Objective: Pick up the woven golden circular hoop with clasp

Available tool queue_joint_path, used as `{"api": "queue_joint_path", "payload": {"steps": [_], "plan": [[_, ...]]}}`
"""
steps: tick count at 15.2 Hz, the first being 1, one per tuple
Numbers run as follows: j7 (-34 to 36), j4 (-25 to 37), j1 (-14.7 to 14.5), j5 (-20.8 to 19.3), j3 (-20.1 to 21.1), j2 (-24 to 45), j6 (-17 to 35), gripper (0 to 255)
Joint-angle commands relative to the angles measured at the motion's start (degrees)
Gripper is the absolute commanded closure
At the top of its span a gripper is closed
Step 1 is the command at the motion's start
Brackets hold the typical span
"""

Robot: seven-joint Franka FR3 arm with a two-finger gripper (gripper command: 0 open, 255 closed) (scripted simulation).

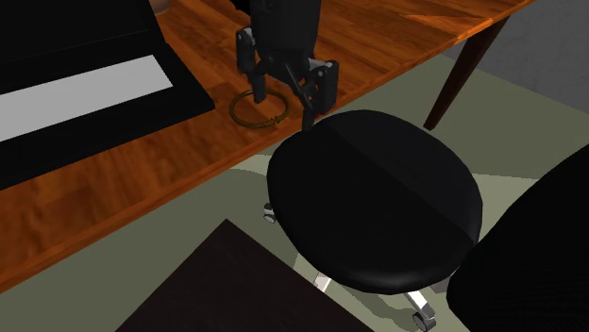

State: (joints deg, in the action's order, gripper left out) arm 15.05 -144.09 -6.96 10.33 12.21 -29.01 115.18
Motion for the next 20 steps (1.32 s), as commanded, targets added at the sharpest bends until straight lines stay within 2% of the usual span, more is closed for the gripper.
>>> {"api": "queue_joint_path", "payload": {"steps": [1,2,3,12,20], "plan": [[0.0,-0.9,-0.1,0.1,0.2,0.4,1.3,0],[0.0,-0.9,-0.1,0.1,0.2,0.4,1.3,0],[0.1,-1.0,-0.1,0.2,0.2,0.3,1.3,255],[0.0,-0.9,0.0,0.1,0.2,0.4,1.3,255],[0.4,4.1,-0.1,-0.5,-0.6,-1.3,-5.3,255]]}}
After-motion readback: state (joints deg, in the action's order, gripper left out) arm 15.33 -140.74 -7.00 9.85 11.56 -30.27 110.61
